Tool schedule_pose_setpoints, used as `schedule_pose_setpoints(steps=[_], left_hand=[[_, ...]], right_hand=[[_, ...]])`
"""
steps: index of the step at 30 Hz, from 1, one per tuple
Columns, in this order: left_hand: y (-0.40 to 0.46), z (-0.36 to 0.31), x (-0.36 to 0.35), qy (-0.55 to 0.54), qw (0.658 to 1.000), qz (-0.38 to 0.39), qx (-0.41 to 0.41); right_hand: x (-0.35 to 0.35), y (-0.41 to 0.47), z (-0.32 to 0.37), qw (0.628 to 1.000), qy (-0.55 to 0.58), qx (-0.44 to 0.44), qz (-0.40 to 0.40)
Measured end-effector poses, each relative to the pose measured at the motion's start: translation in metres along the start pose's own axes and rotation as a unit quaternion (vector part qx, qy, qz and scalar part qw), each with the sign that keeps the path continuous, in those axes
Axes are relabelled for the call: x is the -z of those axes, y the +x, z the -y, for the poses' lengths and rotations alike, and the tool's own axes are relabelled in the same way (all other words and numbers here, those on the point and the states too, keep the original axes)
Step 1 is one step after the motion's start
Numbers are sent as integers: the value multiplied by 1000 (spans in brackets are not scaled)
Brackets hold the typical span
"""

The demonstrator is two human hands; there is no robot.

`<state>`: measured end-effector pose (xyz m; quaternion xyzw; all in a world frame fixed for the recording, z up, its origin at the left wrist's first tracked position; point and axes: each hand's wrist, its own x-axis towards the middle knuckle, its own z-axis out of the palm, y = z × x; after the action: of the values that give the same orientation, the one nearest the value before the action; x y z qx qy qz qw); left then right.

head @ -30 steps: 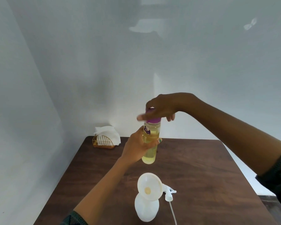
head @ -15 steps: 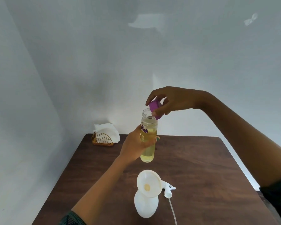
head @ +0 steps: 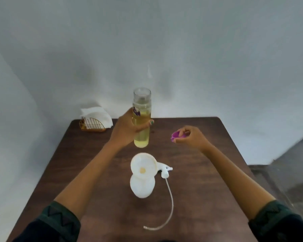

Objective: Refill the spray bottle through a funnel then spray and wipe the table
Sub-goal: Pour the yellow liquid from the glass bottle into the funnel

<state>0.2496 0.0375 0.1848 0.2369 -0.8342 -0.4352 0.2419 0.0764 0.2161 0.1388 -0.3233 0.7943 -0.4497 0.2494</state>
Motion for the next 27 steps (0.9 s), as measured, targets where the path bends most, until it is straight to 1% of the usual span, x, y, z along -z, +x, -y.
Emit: schedule_pose_setpoints(steps=[3,5,11,14,18,21,23,25,27], left_hand=[[0,-1,0,9,1000,-2,-11],[-2,-1,0,10,1000,-1,-14],[2,3,0,17,1000,-3,-17],[2,3,-1,21,1000,-1,-12],[3,4,-1,14,1000,-1,-4],[3,4,0,14,1000,1,3],[3,3,1,11,1000,-2,5],[3,1,2,10,1000,-7,1],[4,1,1,8,1000,-7,-3]], right_hand=[[-21,-18,-61,997,-23,-73,7],[-34,-34,-89,992,-56,-108,17],[-60,-60,-131,974,-183,-128,50],[-67,-66,-134,965,-220,-137,49],[-70,-66,-131,955,-262,-125,61],[-65,-61,-123,928,-323,-146,118],[-57,-54,-113,913,-334,-179,149],[-48,-40,-97,922,-308,-188,142],[-40,-24,-71,956,-218,-157,114]])
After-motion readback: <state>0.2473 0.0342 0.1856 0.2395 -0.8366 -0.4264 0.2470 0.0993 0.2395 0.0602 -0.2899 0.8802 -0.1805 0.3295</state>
